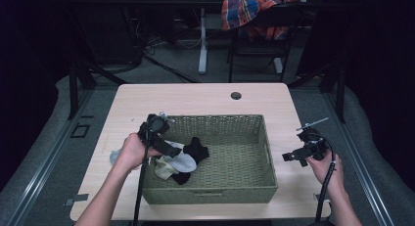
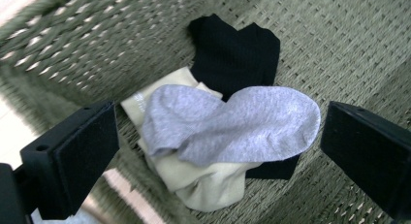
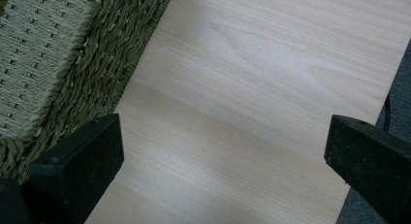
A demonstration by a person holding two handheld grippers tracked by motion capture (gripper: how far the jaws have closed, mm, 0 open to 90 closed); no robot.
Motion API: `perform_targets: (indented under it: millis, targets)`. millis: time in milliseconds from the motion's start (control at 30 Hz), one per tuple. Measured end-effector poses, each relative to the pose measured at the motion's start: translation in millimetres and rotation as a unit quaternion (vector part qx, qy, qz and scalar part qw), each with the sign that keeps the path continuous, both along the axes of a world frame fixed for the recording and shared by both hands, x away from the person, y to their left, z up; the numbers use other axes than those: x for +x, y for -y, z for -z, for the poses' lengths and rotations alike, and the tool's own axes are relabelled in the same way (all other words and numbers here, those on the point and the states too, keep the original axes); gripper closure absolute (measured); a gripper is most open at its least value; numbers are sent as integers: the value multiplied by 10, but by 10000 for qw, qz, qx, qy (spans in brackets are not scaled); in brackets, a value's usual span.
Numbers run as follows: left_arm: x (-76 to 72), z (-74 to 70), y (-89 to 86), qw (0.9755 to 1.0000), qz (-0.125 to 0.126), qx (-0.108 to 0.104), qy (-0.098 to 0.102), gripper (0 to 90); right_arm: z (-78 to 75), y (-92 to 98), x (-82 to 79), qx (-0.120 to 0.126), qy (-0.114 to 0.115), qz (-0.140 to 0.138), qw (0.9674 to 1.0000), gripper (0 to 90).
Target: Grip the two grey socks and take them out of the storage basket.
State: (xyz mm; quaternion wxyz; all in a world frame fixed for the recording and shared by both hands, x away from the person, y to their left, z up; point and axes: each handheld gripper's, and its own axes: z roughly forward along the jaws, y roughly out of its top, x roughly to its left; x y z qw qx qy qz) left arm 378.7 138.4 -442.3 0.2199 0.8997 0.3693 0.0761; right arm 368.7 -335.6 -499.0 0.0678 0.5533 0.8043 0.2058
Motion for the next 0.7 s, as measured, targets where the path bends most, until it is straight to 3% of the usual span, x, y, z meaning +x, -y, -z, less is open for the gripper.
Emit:
perform_targets:
  millis: [200,367,467,700]
  targets:
    - [47,134,121,9997,123,127,-168,41,13,-6,18,9,-22,-33,10000,4]
    - [60,264,199,9986,233,331,-355,125,16,-15,32,-2,-48,-71,10000,4]
    - [81,374,269,9958,389,589,-579,167,12,-17,29,-6,-35,-65,10000,4]
    - [96,415,338,9928,457,915,-618,341,-2,-4,12,-38,-9,-53,10000,6]
